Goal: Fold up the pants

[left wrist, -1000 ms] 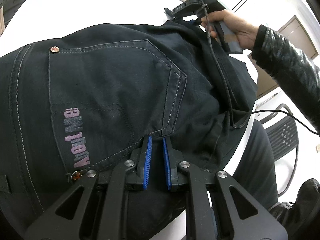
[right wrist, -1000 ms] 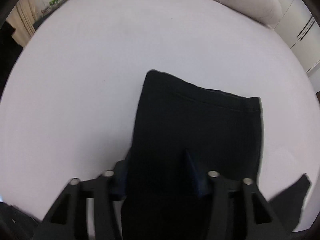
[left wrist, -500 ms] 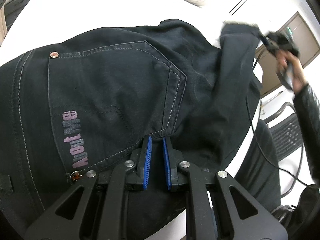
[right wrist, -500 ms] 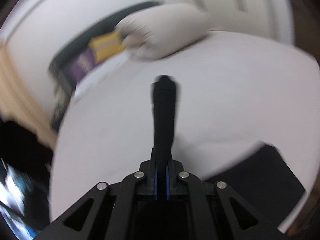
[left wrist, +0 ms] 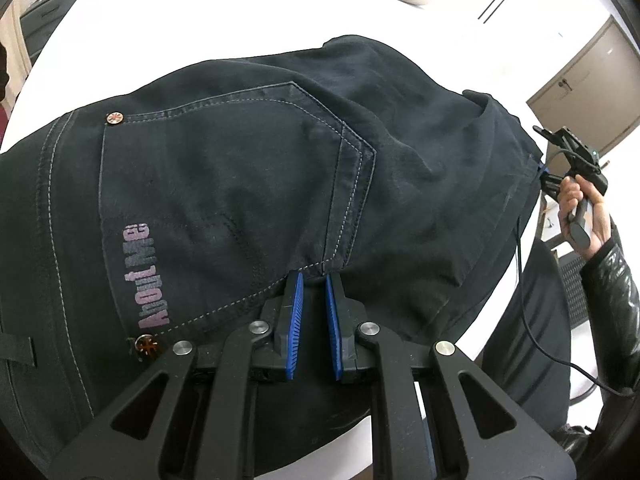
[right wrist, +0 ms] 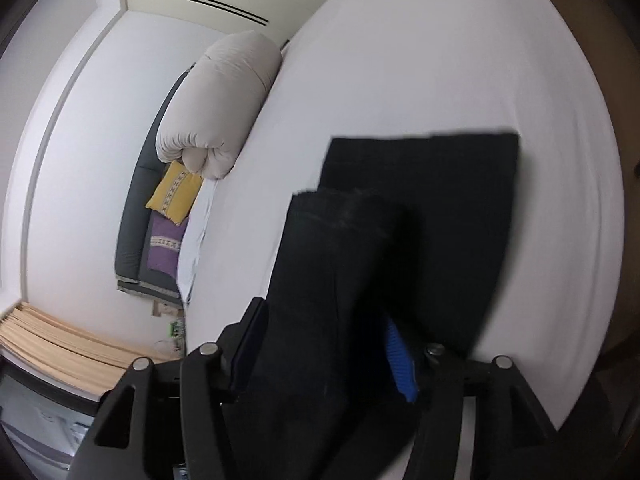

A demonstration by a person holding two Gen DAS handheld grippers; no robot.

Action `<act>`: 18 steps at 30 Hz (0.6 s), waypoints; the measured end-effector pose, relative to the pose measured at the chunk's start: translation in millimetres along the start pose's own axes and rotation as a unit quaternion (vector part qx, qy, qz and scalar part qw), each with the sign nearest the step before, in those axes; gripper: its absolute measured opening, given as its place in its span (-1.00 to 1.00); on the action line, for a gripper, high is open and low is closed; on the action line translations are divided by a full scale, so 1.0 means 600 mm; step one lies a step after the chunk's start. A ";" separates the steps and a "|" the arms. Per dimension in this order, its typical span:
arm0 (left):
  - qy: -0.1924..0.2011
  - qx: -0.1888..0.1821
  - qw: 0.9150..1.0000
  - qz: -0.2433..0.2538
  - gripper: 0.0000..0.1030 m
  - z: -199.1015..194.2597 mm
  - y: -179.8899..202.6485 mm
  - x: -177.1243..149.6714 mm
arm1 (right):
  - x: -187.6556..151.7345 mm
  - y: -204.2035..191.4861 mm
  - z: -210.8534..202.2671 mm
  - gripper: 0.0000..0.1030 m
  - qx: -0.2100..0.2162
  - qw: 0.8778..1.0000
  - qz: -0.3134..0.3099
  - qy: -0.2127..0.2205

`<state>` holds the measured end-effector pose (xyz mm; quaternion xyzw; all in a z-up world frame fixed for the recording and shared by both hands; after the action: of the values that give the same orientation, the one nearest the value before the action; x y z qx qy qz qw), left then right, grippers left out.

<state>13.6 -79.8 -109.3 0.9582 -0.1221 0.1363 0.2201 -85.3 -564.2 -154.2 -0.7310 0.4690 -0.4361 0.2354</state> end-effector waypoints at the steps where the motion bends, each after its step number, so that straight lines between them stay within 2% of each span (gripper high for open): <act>1: 0.001 0.001 1.000 -0.001 -0.77 0.000 0.000 -0.002 | 0.010 0.002 0.004 0.14 0.000 1.000 0.003 -0.004; 3: 0.001 0.004 1.000 -0.002 -0.77 0.003 0.003 -0.003 | 0.028 0.013 0.010 -0.05 -0.001 1.000 0.013 -0.009; 5: 0.000 0.006 1.000 -0.001 -0.77 0.003 0.003 -0.004 | 0.053 0.028 0.023 -0.61 -0.001 1.000 0.026 -0.017; 7: -0.001 0.007 1.000 -0.002 -0.77 0.002 0.001 -0.002 | 0.072 0.039 0.038 -0.92 -0.009 0.999 0.034 -0.022; 9: -0.001 0.005 1.000 -0.007 -0.77 0.002 -0.001 0.000 | 0.082 0.032 0.027 -0.92 -0.017 1.000 0.017 -0.017; 11: -0.001 0.002 1.000 -0.011 -0.77 0.000 -0.005 0.000 | 0.093 -0.003 -0.007 -0.92 -0.020 0.999 -0.032 0.013; 13: 0.000 0.001 1.000 -0.012 -0.77 -0.002 -0.008 0.001 | 0.100 -0.034 -0.047 -0.93 -0.001 0.997 -0.061 0.051; 15: 0.001 0.000 1.000 -0.011 -0.77 -0.003 -0.011 0.001 | 0.102 -0.034 -0.064 -0.93 0.014 0.995 -0.061 0.078; 18: 0.002 0.000 1.000 -0.010 -0.77 -0.009 -0.019 -0.003 | 0.080 0.061 -0.024 -0.92 -0.044 0.999 0.022 0.021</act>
<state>14.3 -67.2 -109.8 0.9589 -0.1125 0.1362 0.2219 -106.6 -622.6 -154.7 -0.7207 0.5084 -0.4256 0.2025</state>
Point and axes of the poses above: each gripper's, at about its wrist camera, not at the fingertips, and z roughly the way its jaws point, y to its right, x to its top, the point moved 4 cm from there along z, roughly the way its jaws point, and after that the axes turned 9 degrees about -z, right-handed, at the moved point
